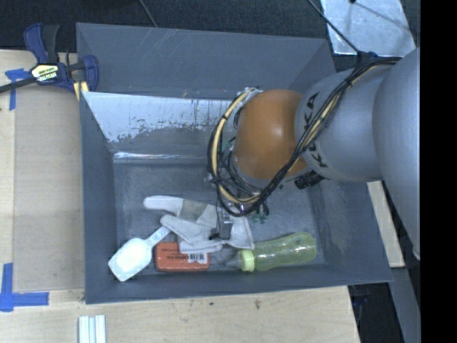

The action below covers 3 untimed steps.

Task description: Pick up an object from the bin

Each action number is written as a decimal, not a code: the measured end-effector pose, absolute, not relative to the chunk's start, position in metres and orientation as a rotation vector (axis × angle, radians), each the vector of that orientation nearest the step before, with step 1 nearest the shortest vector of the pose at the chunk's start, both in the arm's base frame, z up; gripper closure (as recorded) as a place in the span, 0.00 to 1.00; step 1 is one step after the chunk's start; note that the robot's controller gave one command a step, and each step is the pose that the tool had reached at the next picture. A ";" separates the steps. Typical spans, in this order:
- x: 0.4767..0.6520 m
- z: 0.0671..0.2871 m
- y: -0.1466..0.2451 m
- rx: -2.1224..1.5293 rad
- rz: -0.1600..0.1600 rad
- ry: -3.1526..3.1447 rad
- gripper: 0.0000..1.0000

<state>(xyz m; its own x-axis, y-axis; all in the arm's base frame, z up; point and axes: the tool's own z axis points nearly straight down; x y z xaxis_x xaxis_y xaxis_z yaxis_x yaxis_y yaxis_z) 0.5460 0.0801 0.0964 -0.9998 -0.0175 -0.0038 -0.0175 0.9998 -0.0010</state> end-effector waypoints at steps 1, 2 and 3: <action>0.546 0.084 0.039 -0.012 0.003 3.139 0.00; 0.522 0.075 0.025 -0.072 0.001 3.133 1.00; 0.522 0.075 0.025 -0.072 0.001 3.133 1.00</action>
Offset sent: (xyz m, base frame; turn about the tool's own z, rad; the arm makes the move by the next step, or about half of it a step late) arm -0.0261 -0.0546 -0.0225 -0.0306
